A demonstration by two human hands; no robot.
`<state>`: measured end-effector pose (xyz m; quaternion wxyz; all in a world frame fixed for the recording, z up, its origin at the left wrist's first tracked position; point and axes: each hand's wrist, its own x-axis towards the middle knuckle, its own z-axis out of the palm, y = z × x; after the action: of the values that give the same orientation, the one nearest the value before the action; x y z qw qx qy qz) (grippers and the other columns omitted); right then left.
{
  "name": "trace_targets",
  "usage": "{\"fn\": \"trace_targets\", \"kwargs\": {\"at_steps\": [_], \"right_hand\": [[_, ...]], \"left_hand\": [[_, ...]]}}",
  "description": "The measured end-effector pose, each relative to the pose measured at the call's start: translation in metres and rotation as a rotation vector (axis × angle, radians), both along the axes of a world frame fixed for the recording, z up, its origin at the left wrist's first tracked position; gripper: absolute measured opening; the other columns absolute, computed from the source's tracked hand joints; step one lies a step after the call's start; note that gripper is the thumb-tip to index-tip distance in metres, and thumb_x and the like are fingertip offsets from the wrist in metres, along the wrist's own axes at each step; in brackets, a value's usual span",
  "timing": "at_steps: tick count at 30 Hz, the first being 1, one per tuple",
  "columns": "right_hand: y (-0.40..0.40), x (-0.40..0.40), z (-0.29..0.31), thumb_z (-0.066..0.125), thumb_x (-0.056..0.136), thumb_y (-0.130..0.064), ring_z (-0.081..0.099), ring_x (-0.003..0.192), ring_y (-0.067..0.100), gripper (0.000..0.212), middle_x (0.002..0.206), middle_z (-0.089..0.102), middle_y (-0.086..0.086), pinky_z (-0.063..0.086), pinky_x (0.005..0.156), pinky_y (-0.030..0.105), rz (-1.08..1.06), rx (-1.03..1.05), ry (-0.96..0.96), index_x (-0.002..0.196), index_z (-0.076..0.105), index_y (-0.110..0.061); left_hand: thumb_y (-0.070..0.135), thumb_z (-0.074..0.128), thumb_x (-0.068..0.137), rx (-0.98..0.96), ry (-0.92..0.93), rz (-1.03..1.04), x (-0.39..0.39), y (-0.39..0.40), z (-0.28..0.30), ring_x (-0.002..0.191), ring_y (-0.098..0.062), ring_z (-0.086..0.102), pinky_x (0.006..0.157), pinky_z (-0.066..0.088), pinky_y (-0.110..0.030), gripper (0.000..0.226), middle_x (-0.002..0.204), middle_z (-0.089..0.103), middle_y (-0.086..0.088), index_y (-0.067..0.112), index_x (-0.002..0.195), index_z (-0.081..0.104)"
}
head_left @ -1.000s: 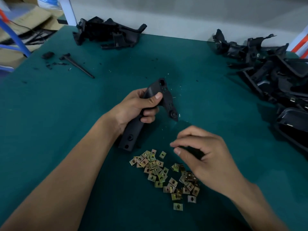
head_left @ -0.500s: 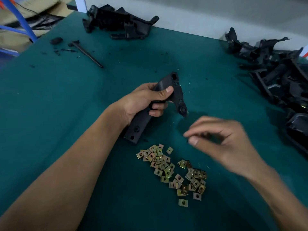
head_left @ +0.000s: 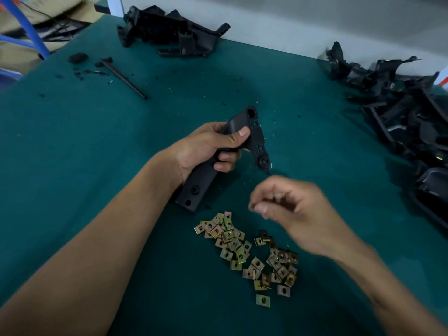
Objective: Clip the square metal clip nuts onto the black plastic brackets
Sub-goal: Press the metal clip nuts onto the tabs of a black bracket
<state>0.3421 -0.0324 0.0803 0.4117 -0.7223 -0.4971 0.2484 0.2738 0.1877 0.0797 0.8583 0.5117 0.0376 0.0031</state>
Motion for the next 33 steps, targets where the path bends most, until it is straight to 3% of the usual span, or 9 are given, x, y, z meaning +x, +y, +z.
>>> {"fn": "trace_targets", "kwargs": {"at_steps": [4, 9, 12, 17, 22, 24, 26, 29, 33], "right_hand": [[0.005, 0.030, -0.001, 0.067, 0.085, -0.003, 0.064, 0.068, 0.015, 0.012, 0.079, 0.071, 0.008, 0.053, 0.060, 0.021, -0.393, 0.467, 0.707, 0.096, 0.069, -0.008], [0.041, 0.056, -0.006, 0.063, 0.090, 0.011, 0.067, 0.074, 0.013, 0.014, 0.080, 0.071, 0.007, 0.054, 0.073, 0.019, -0.674, 0.746, 0.907, 0.098, 0.067, 0.000], [0.056, 0.058, -0.011, 0.066, 0.089, 0.012, 0.065, 0.072, 0.014, 0.018, 0.077, 0.071, 0.005, 0.054, 0.072, 0.022, -0.688, 0.757, 0.766, 0.091, 0.071, -0.005], [0.054, 0.057, -0.017, 0.072, 0.088, 0.004, 0.062, 0.070, 0.015, 0.020, 0.081, 0.070, 0.007, 0.052, 0.066, 0.026, -0.559, 0.654, 0.121, 0.093, 0.077, -0.015], [0.053, 0.048, -0.011, 0.069, 0.089, 0.010, 0.072, 0.068, 0.024, 0.016, 0.084, 0.076, 0.011, 0.058, 0.067, 0.030, -0.527, 0.707, 0.244, 0.098, 0.074, -0.003], [0.056, 0.041, -0.006, 0.066, 0.087, 0.014, 0.071, 0.073, 0.025, 0.017, 0.087, 0.075, 0.014, 0.057, 0.073, 0.029, -0.514, 0.755, 0.442, 0.093, 0.073, 0.000], [0.056, 0.036, 0.003, 0.065, 0.084, 0.009, 0.072, 0.080, 0.025, 0.015, 0.089, 0.075, 0.014, 0.057, 0.076, 0.027, -0.442, 0.799, 0.836, 0.089, 0.074, -0.003], [0.055, 0.030, 0.017, 0.064, 0.087, -0.005, 0.072, 0.103, 0.025, 0.013, 0.102, 0.076, 0.010, 0.057, 0.088, 0.028, -0.274, 0.887, 1.394, 0.092, 0.076, -0.008], [0.061, 0.022, 0.032, 0.060, 0.094, -0.017, 0.063, 0.126, 0.027, 0.018, 0.117, 0.073, 0.009, 0.043, 0.110, 0.033, -0.191, 1.017, 1.521, 0.103, 0.072, -0.007]], "left_hand": [[0.015, 0.051, 0.101, -0.003, -0.002, -0.008, 0.000, 0.001, -0.001, 0.051, -0.005, 0.032, 0.041, 0.033, -0.015, 0.018, 0.071, 0.063, 0.010, 0.012, 0.085, 0.057], [0.017, 0.055, 0.098, 0.003, 0.009, -0.018, 0.002, 0.003, -0.003, 0.051, -0.006, 0.030, 0.041, 0.031, -0.016, 0.018, 0.070, 0.053, 0.009, 0.015, 0.081, 0.059], [0.019, 0.059, 0.095, 0.014, 0.022, 0.002, 0.002, 0.004, -0.004, 0.051, -0.007, 0.030, 0.040, 0.031, -0.016, 0.015, 0.074, 0.045, 0.004, 0.015, 0.080, 0.057], [0.020, 0.059, 0.092, 0.041, 0.052, 0.020, 0.005, 0.006, -0.007, 0.049, -0.007, 0.028, 0.038, 0.031, -0.017, 0.019, 0.074, 0.031, 0.000, 0.013, 0.081, 0.046], [0.024, 0.066, 0.088, 0.041, 0.063, 0.031, 0.006, 0.006, -0.008, 0.048, -0.007, 0.029, 0.037, 0.030, -0.017, 0.021, 0.082, 0.031, -0.005, 0.012, 0.086, 0.048], [0.026, 0.072, 0.083, 0.034, 0.064, 0.025, 0.004, 0.006, -0.007, 0.048, -0.007, 0.030, 0.037, 0.030, -0.017, 0.029, 0.086, 0.030, -0.007, 0.010, 0.090, 0.049], [0.026, 0.081, 0.078, -0.032, 0.022, 0.001, 0.002, 0.001, -0.004, 0.050, -0.007, 0.036, 0.040, 0.036, -0.017, 0.038, 0.085, 0.037, -0.007, 0.008, 0.093, 0.051], [0.030, 0.088, 0.066, -0.264, -0.071, 0.031, 0.001, -0.019, 0.001, 0.073, -0.020, 0.066, 0.067, 0.060, -0.033, 0.041, 0.089, 0.068, -0.012, 0.006, 0.093, 0.068], [0.025, 0.083, 0.074, -0.453, -0.089, -0.127, -0.001, -0.043, 0.004, 0.101, -0.037, 0.069, 0.088, 0.056, -0.055, 0.047, 0.113, 0.069, -0.022, 0.004, 0.113, 0.068]]}}
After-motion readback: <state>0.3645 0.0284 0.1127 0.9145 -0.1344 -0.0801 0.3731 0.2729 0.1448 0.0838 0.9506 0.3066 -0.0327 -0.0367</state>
